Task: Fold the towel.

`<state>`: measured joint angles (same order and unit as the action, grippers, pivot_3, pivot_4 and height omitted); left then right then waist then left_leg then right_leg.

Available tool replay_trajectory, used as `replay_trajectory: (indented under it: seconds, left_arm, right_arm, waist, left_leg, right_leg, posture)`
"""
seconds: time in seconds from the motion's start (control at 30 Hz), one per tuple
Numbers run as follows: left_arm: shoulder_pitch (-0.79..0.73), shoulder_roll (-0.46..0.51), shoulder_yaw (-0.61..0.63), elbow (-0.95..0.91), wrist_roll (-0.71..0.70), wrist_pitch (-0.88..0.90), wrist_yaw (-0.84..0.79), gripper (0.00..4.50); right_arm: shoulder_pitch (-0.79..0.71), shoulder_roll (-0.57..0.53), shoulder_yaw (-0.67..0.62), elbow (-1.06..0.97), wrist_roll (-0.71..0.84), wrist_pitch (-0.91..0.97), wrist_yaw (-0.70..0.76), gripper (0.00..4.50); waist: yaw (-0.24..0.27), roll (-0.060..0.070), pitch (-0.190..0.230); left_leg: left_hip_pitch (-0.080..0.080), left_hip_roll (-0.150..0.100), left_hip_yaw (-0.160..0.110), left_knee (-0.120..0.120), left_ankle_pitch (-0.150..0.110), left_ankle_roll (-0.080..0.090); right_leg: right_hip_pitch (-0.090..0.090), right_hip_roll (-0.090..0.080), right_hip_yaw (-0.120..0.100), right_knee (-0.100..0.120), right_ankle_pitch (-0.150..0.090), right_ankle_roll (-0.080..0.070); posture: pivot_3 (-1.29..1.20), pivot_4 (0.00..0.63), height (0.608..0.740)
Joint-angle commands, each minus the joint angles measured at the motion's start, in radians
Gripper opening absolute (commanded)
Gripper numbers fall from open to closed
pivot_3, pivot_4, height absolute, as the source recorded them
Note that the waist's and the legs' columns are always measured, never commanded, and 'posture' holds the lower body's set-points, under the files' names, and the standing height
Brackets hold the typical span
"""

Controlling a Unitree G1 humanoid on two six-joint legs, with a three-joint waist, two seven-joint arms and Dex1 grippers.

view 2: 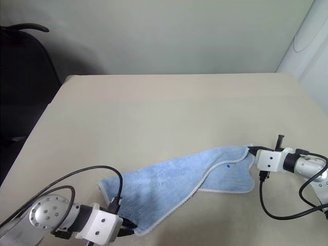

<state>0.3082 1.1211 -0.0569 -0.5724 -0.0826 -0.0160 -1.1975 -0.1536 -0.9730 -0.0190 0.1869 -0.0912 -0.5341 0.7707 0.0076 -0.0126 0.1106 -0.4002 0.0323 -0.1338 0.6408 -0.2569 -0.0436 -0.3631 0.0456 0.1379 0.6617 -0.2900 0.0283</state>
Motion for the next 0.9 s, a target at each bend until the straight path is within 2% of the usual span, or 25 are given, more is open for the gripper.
replay_trajectory:
  seconds: [0.03, 0.17, 0.33, 0.43, 0.53, 0.67, 0.77, 0.9]
  left_arm:
    - [0.015, 0.01, 0.023, 0.036, 0.016, -0.001, 0.005, 0.03]
    - [0.006, -0.011, 0.057, 0.008, -0.062, 0.052, 0.018, 0.03]
    - [-0.055, -0.078, 0.216, -0.073, -0.374, 0.312, 0.077, 0.03]
    - [-0.101, -0.114, 0.356, -0.072, -0.558, 0.447, 0.136, 0.03]
    - [-0.213, -0.16, 0.438, -0.023, -0.696, 0.549, 0.242, 0.03]
    - [-0.426, -0.248, 0.422, 0.09, -0.705, 0.579, 0.389, 0.03]
    - [-0.639, -0.338, 0.356, 0.249, -0.61, 0.565, 0.532, 0.03]
    - [-0.89, -0.43, 0.295, 0.451, -0.502, 0.489, 0.597, 0.03]
  right_arm:
    - [-0.01, 0.002, -0.027, -0.024, 0.019, -0.001, -0.009, 0.0]
    - [-0.022, 0.006, -0.025, -0.013, 0.019, -0.003, -0.002, 0.0]
    - [-0.028, -0.01, -0.046, 0.012, 0.034, -0.001, 0.003, 0.0]
    - [-0.034, -0.024, -0.079, 0.026, 0.045, 0.021, -0.008, 0.0]
    - [-0.075, -0.013, -0.108, 0.046, 0.072, 0.069, -0.024, 0.0]
    - [-0.188, 0.015, -0.115, 0.117, 0.083, 0.143, -0.056, 0.0]
    - [-0.334, 0.028, -0.105, 0.22, 0.057, 0.193, -0.093, 0.0]
    - [-0.541, 0.034, -0.078, 0.373, 0.021, 0.184, -0.121, 0.0]
  waist:
    - [-0.001, 0.0, 0.0]
    - [-0.001, 0.0, 0.0]
    - [0.0, -0.001, 0.0]
    - [0.0, 0.0, 0.0]
    - [0.0, 0.0, 0.0]
    - [-0.001, 0.001, 0.001]
    - [0.001, 0.002, 0.001]
    - [-0.001, 0.002, 0.002]
  left_leg:
    - [0.0, 0.0, 0.0, 0.0, 0.0, 0.0]
    - [0.0, 0.0, 0.0, 0.0, 0.0, 0.0]
    - [0.0, 0.0, 0.0, 0.0, 0.0, 0.0]
    - [-0.001, 0.0, 0.0, 0.0, 0.0, 0.0]
    - [0.0, 0.0, 0.001, 0.0, 0.0, 0.0]
    - [0.001, 0.0, 0.001, 0.001, 0.001, -0.001]
    - [0.001, 0.0, 0.0, 0.003, 0.001, -0.002]
    - [0.0, 0.0, 0.0, 0.005, 0.002, -0.002]
  right_leg:
    - [0.0, 0.0, 0.0, 0.0, 0.0, 0.0]
    - [0.0, 0.0, 0.0, 0.0, 0.0, 0.0]
    - [0.0, 0.0, -0.001, 0.0, 0.0, 0.0]
    - [0.0, 0.0, -0.001, 0.001, 0.0, 0.0]
    - [0.0, 0.0, -0.001, 0.001, 0.0, 0.0]
    - [0.001, 0.0, 0.0, 0.001, 0.0, 0.0]
    - [0.001, 0.0, 0.0, 0.002, 0.0, 0.0]
    - [-0.001, 0.0, 0.0, 0.002, 0.0, 0.001]
  posture:
    - [0.0, 0.15, 0.74]
    - [0.0, 0.15, 0.74]
    - [0.0, 0.15, 0.74]
    - [0.0, 0.15, 0.74]
    - [0.0, 0.15, 0.74]
    - [0.0, 0.15, 0.74]
    - [0.0, 0.15, 0.74]
    - [0.0, 0.15, 0.74]
